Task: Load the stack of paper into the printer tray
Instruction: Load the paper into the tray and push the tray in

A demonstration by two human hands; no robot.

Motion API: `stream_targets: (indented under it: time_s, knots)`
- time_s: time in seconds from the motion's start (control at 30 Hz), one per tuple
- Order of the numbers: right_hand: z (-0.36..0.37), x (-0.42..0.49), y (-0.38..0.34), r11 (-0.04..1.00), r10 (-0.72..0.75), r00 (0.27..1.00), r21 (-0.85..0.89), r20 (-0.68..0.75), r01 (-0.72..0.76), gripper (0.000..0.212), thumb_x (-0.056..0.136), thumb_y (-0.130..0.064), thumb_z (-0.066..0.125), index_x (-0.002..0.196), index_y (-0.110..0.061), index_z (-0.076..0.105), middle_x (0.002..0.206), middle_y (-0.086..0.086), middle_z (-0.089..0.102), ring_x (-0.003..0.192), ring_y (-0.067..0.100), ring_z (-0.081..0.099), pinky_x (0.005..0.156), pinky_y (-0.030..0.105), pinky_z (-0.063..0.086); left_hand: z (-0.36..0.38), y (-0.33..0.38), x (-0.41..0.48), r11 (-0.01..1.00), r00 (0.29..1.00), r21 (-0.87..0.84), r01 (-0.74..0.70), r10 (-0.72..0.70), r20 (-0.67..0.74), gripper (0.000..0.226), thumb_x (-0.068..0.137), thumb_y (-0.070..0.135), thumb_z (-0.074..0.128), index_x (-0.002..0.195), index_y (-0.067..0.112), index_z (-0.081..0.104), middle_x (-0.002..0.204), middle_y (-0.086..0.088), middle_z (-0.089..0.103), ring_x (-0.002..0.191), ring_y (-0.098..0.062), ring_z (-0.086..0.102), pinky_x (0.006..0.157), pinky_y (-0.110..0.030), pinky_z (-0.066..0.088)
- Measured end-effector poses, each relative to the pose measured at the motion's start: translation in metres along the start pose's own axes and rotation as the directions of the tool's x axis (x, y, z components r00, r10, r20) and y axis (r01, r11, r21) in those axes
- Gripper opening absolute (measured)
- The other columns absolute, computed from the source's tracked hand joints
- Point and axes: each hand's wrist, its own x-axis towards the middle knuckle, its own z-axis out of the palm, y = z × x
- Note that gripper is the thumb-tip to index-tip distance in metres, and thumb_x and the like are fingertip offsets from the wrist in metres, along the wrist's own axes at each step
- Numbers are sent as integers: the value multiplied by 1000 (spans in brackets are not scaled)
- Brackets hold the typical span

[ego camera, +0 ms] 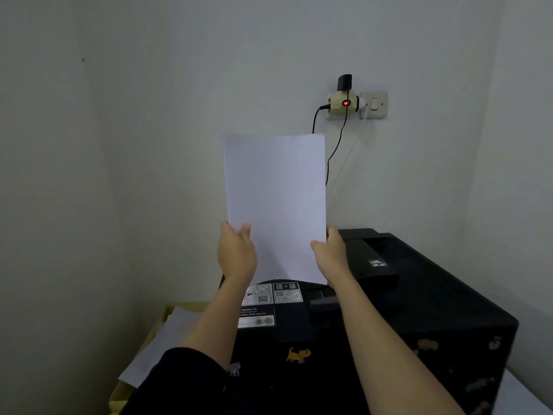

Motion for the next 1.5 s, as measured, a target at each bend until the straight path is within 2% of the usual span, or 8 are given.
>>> stream_targets:
  time_s: [0.27,0.4,0.53,0.7,0.87,1.0,1.2,1.5]
  knots:
    - [9,-10,21,1000,-6,999,-18,-40,5,23,92,-3,46,115,-8,46,110,6,57,92,18,52,79,27,40,9,-24,-25,996,977,-85,2,16,212,8,97,-1,40,102,4,37,105,-14,55,102,-21,54,77,-27,39]
    - [11,-12,24,1000,-9,998,-8,-54,9,25,93,-2,46,117,-7,45,117,11,58,95,18,51,82,28,41,12,-19,-28,998,975,-53,44,-31,220,33,92,-14,31,123,-6,34,124,-29,52,123,-28,53,79,-34,46]
    - [7,-15,17,1000,-28,993,2,-113,28,22,92,1,45,113,-7,47,114,11,60,93,18,52,80,27,41,11,-9,-29,996,977,-80,40,-22,214,50,87,-21,24,132,-2,31,139,-24,44,133,-25,46,86,-29,43]
    - [-12,-21,-1,997,-74,959,-30,-275,68,27,85,4,43,108,-6,53,98,5,60,83,22,56,70,27,42,3,13,-36,997,978,-80,5,12,210,52,87,-18,29,135,2,32,136,-21,49,126,-27,52,82,-29,42]
    - [-44,-41,-7,982,-108,933,-180,-342,48,25,78,5,39,91,-7,57,83,-1,58,72,21,55,52,24,40,-8,34,-59,997,978,49,-60,49,202,50,93,-4,37,141,7,31,113,-19,62,80,-23,52,66,-30,38]
    - [-74,-67,-2,978,-70,916,-209,-394,-15,22,76,4,36,76,-11,52,83,3,62,66,20,54,50,24,38,-15,45,-90,994,972,99,-48,24,232,47,95,-1,38,141,7,33,113,-21,62,91,-30,60,66,-31,40]
    - [-122,-127,13,970,28,886,-202,-463,-136,28,69,5,35,53,-17,30,56,-4,44,48,14,34,43,22,22,-30,50,-158,998,959,70,2,-22,282,39,92,-1,36,129,7,47,113,-20,64,99,-36,60,72,-36,44]
    - [-189,-234,84,974,185,909,-57,-375,-221,22,73,9,47,71,-9,59,67,-4,59,59,11,51,51,20,40,-51,1,-301,986,941,-71,152,-123,316,38,95,1,40,131,10,48,110,-15,66,96,-31,63,74,-27,44]
